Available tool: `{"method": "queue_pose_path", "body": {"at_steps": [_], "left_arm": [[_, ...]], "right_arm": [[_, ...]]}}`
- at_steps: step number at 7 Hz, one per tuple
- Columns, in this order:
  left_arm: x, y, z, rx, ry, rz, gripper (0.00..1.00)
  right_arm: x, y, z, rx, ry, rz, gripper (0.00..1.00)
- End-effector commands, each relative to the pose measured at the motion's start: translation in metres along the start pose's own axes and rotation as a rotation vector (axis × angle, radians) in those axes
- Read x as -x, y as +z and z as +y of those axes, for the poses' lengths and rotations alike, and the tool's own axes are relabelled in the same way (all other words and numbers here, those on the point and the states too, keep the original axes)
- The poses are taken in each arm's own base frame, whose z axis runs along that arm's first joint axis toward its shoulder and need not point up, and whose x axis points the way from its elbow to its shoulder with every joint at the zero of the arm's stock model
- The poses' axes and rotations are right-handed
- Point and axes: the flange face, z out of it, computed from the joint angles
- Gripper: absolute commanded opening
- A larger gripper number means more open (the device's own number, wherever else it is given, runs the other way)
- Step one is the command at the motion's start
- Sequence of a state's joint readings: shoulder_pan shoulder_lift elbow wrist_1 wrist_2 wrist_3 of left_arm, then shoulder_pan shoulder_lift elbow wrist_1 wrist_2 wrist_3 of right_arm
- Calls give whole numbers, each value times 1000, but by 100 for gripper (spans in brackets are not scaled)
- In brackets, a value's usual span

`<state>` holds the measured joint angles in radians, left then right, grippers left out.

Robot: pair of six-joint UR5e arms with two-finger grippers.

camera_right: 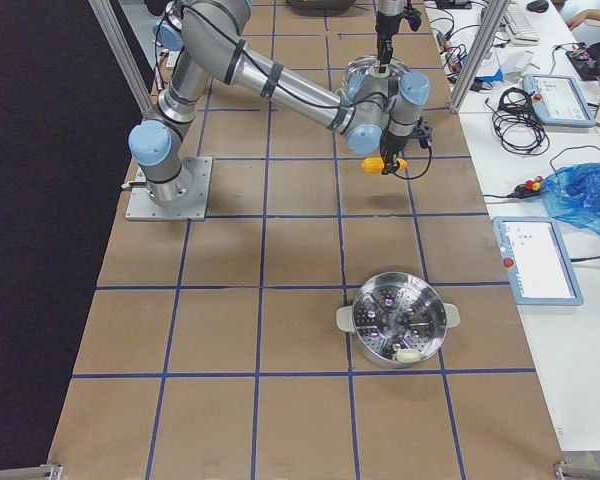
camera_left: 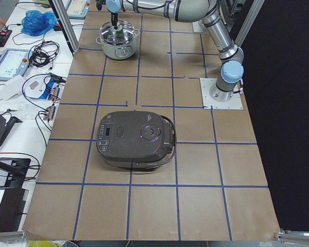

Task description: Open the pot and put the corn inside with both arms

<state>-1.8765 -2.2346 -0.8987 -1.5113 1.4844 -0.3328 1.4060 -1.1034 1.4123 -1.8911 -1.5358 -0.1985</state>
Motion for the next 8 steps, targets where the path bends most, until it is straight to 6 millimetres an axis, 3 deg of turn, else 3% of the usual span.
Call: {"method": "queue_pose_path", "body": {"at_steps": [1, 3, 4, 5, 6, 7, 8], "left_arm": [[83, -69, 0, -1, -23, -34, 5], [204, -66, -36, 15, -61, -48, 5], [267, -47, -45, 42, -81, -68, 5], [321, -17, -45, 51, -106, -66, 4], [347, 18, -37, 57, -133, -55, 3], [351, 62, -34, 10, -129, -57, 3], [356, 97, -32, -27, -110, -60, 3]], "right_arm": [[104, -48, 5, -75, 17, -7, 8], [223, -34, -11, -94, 2, -20, 8], [270, -14, -18, -86, -27, -23, 8], [304, 14, -20, -58, 2, -35, 8], [320, 45, -21, -28, -14, -30, 8], [323, 61, -21, -8, -46, -24, 9], [324, 69, -20, 4, -51, -21, 19]]}}
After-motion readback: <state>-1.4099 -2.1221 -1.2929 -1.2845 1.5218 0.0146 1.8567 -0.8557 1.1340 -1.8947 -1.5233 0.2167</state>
